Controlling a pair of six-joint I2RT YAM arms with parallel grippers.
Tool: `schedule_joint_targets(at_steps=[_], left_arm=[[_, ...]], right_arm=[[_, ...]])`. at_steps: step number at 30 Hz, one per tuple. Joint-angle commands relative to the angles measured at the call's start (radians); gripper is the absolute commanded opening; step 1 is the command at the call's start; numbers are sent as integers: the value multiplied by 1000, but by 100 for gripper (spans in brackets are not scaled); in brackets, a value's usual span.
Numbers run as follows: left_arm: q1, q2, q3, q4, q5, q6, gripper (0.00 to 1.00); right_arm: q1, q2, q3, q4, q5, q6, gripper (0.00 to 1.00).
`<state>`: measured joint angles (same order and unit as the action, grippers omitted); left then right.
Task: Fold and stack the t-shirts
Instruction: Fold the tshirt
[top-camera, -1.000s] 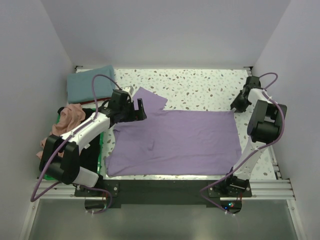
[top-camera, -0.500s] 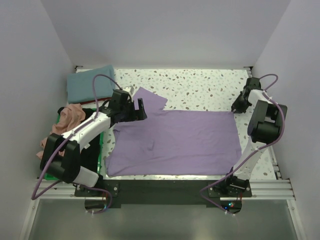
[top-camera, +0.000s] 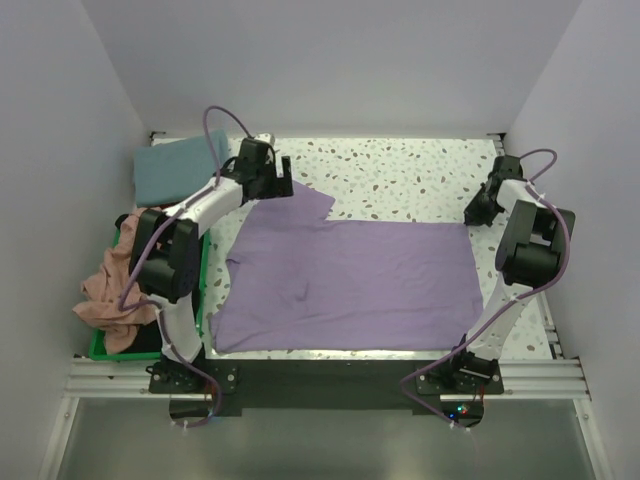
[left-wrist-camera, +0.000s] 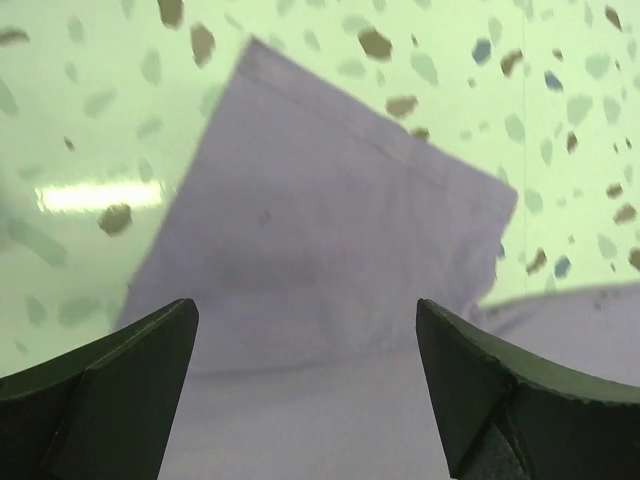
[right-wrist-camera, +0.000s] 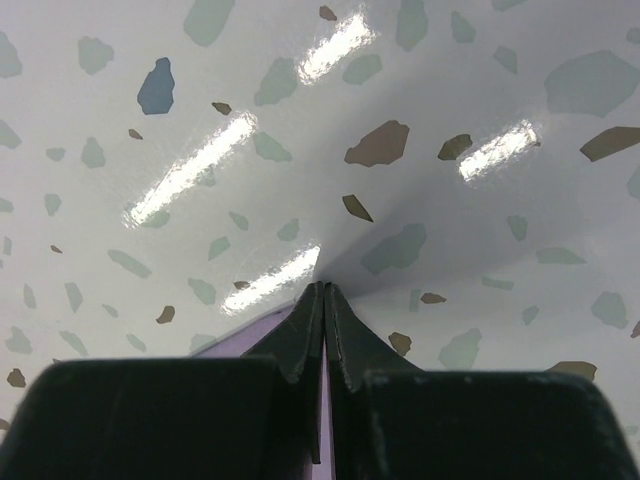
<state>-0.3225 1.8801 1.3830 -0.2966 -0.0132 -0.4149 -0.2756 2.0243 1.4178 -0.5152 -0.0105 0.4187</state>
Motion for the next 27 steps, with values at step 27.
schedule_joint_targets(at_steps=[27], left_arm=[[45,494,484,229,-125,202,57]], right_arm=[[3,11,-3,-37,-65,-9,0]])
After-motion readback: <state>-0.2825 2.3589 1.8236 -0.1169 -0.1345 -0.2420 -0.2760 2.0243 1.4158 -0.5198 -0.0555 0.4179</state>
